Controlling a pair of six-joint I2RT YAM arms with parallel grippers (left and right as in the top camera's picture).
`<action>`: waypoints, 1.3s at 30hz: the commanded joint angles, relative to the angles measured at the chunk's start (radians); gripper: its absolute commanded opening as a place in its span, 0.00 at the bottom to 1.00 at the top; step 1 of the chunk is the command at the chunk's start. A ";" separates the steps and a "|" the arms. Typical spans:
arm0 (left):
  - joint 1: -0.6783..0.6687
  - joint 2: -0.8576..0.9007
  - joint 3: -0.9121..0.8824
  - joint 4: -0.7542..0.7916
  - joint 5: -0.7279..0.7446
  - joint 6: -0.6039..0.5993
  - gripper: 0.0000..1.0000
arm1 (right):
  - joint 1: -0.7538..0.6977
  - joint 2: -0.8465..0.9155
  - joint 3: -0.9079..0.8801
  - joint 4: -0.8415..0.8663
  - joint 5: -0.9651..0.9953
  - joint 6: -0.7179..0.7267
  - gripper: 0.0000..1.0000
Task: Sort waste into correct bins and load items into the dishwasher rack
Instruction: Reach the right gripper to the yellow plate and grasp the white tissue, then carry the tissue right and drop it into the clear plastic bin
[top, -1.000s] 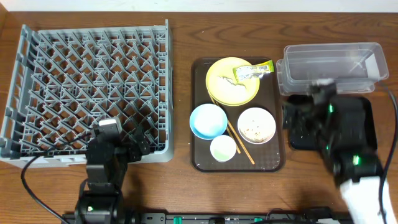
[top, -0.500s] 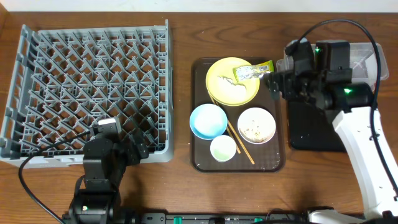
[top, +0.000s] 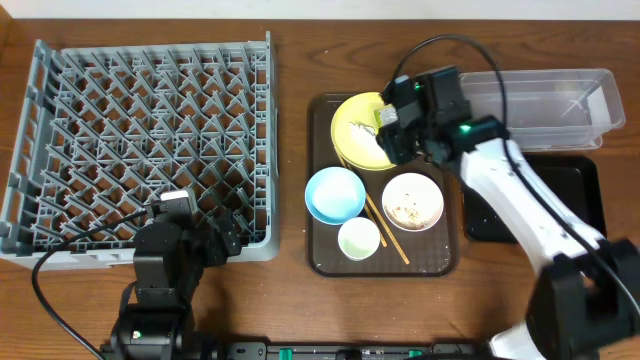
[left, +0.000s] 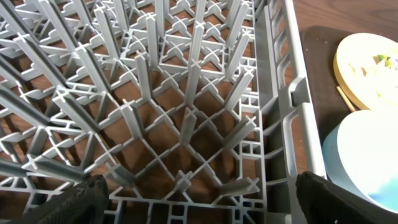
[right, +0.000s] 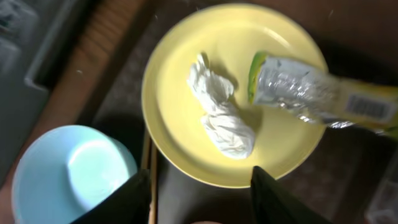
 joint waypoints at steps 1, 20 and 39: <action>0.004 0.002 0.024 -0.003 0.009 0.010 0.98 | 0.008 0.052 0.018 0.016 0.044 0.058 0.48; 0.004 0.002 0.024 -0.003 0.009 0.010 0.98 | 0.009 0.280 0.018 0.166 0.092 0.101 0.37; 0.004 0.002 0.024 -0.003 0.009 0.010 0.98 | -0.050 -0.067 0.019 0.152 0.373 0.150 0.01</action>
